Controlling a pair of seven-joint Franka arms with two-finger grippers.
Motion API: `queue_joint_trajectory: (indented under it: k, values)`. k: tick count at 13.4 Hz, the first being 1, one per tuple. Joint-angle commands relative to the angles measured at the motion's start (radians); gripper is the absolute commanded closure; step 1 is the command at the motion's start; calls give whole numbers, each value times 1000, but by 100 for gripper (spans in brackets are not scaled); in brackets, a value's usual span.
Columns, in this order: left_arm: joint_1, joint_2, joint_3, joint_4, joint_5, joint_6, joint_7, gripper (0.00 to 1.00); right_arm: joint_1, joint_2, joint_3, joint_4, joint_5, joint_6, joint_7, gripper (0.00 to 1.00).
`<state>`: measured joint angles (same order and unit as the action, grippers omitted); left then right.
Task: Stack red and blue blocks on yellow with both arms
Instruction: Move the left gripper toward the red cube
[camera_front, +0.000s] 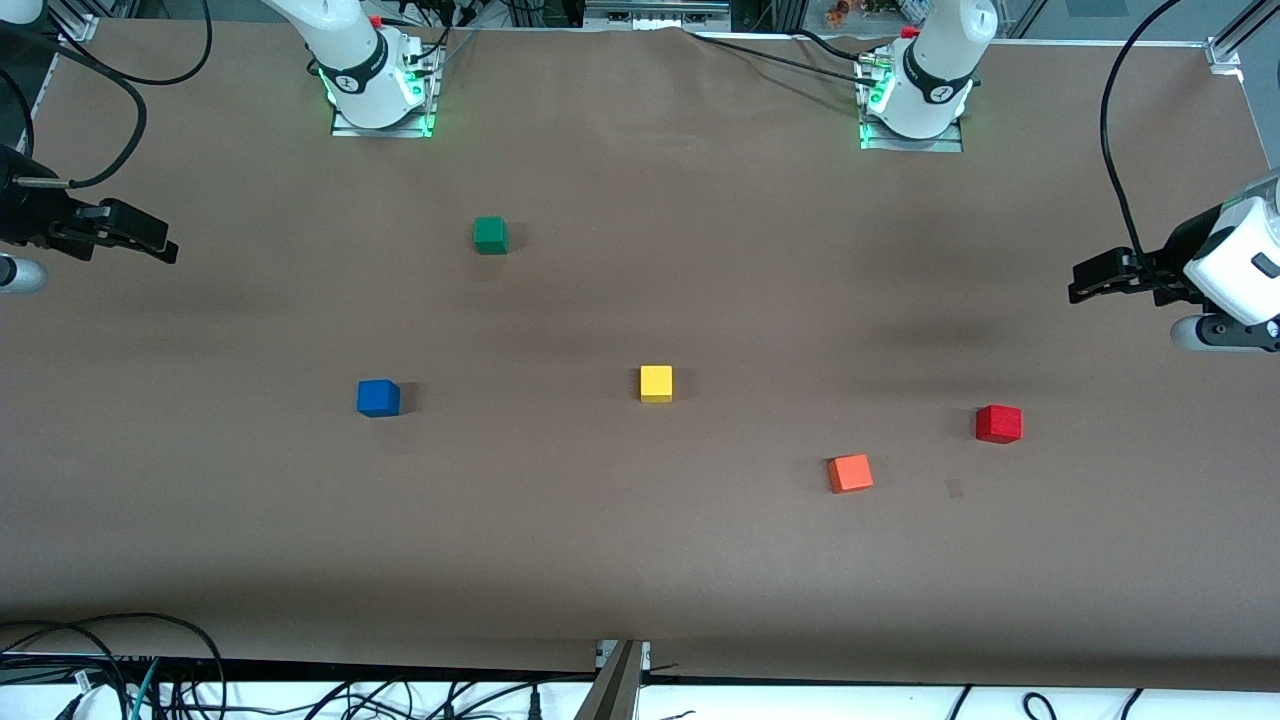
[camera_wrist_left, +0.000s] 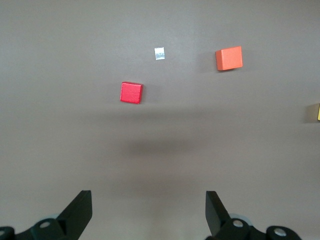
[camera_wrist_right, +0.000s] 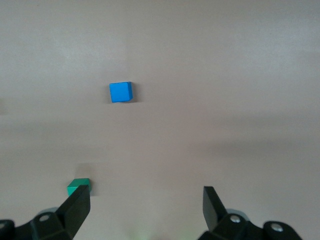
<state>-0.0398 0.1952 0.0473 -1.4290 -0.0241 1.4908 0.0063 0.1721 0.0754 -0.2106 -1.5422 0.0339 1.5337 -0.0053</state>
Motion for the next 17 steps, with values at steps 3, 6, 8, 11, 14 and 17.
queue_joint_trajectory:
  k: [3,6,8,11,14,17]
  values:
    - [3,30,13,36,-10,-7,0,0,-11,18,4,25,-3,-6,-9,0]
    - [15,47,13,42,-10,-1,4,0,-11,18,4,25,-3,-6,-7,0]
    - [15,82,14,39,-7,2,44,0,-11,18,4,25,-3,-6,-7,0]
    - [17,139,11,32,36,90,47,0,-11,18,4,25,-3,-6,-7,0]
    - [20,240,9,18,42,181,63,0,-11,18,4,25,-2,-6,-7,0]
    - [32,305,8,-42,35,307,70,0,-11,18,4,25,-2,-6,-7,0]
